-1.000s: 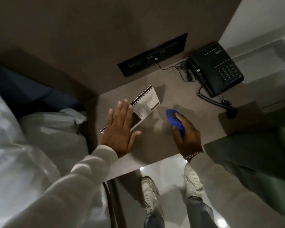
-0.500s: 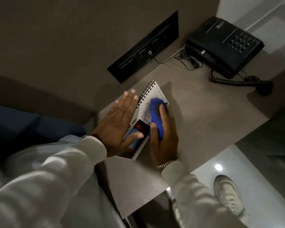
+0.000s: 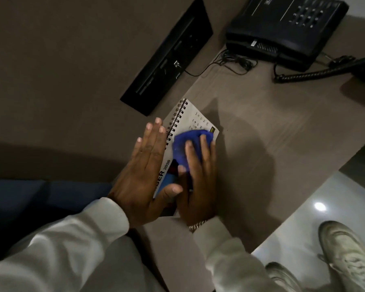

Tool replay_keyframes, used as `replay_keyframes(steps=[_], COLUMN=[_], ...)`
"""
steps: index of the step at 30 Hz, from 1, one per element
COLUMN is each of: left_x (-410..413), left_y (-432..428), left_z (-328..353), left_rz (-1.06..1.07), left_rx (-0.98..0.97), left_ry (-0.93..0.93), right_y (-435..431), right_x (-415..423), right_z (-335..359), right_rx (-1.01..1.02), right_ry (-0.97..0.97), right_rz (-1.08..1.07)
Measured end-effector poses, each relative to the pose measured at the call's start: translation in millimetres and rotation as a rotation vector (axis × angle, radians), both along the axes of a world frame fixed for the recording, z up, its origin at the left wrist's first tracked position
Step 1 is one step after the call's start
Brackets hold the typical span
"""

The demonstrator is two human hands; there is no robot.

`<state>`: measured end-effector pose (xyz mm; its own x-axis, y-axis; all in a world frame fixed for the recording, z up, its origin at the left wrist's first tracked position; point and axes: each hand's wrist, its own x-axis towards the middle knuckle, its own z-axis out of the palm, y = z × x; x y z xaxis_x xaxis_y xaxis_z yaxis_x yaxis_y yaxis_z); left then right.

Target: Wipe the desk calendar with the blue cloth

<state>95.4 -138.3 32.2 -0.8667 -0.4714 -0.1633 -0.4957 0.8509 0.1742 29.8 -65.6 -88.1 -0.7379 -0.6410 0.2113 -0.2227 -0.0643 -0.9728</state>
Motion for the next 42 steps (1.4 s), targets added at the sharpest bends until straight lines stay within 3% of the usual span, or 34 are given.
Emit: replay_keyframes(steps=[3, 9, 17, 22, 28, 33, 37, 42], left_x=[-1, -2, -3, -4, -4, -5, -3, -3], left_y=[1, 2, 1, 3, 2, 3, 2, 0], left_z=[1, 2, 3, 5, 4, 5, 5, 1], left_rz=[-0.002, -0.019, -0.017, -0.018, -0.017, -0.016, -0.016, -0.021], left_rx=[-0.01, -0.103, -0.092, -0.077, -0.072, -0.083, -0.083, -0.091], left_ry=[-0.023, -0.084, -0.067, -0.066, -0.08, -0.082, -0.091, -0.089], right_y=[-9, 24, -20, 16, -26, -22, 11, -23], right_x=[-8, 29, -16, 30, -8, -6, 30, -1], right_z=[3, 3, 9, -2, 13, 0, -6, 13], right_rx=[0.068, 0.037, 0.061, 0.03, -0.065, 0.082, -0.003, -0.089], right_ry=[-0.101, -0.036, -0.154, -0.058, -0.066, -0.178, -0.053, -0.003], right_rz=[-0.049, 0.006, -0.091, -0.041, -0.155, -0.167, -0.064, -0.151])
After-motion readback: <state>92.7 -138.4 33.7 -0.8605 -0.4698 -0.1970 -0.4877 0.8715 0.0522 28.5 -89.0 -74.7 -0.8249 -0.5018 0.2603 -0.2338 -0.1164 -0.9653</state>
